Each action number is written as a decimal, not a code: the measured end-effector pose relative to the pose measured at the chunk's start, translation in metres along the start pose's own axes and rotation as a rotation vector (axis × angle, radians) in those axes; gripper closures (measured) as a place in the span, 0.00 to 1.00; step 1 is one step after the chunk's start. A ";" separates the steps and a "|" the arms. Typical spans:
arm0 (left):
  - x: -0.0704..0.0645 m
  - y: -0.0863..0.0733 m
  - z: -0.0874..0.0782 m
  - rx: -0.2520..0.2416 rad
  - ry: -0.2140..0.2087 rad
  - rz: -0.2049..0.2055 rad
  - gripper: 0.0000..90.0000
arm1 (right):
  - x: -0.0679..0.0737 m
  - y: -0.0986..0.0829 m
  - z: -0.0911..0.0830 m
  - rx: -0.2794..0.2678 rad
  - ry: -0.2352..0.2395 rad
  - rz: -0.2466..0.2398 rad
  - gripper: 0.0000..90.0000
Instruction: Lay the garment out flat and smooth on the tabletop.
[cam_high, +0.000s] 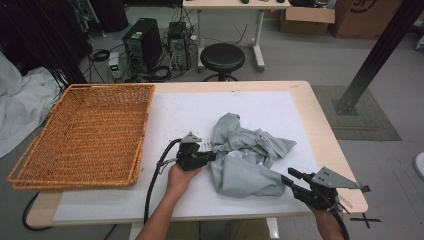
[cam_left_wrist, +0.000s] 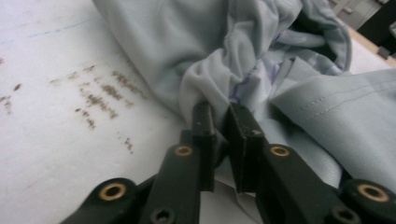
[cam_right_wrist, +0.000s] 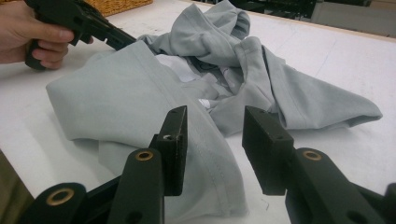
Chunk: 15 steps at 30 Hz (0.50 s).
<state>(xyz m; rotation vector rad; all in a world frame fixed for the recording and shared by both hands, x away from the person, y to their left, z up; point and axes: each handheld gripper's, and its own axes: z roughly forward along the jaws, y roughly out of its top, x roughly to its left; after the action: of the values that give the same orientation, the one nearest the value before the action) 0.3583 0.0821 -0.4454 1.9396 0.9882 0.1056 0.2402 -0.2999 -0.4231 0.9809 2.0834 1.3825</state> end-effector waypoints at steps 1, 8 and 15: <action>0.000 0.000 -0.002 -0.008 0.011 0.002 0.94 | -0.001 0.001 0.000 -0.001 -0.003 0.000 0.68; 0.002 0.000 -0.028 -0.066 0.105 -0.028 0.95 | -0.010 0.011 0.012 0.023 -0.072 0.025 0.68; 0.006 -0.028 -0.070 -0.147 0.176 -0.093 0.95 | -0.026 0.028 0.070 0.186 -0.087 0.112 0.57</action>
<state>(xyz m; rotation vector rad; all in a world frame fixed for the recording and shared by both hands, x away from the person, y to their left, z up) 0.3148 0.1416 -0.4286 1.7694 1.1522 0.2923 0.3142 -0.2713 -0.4256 1.2277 2.1493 1.1901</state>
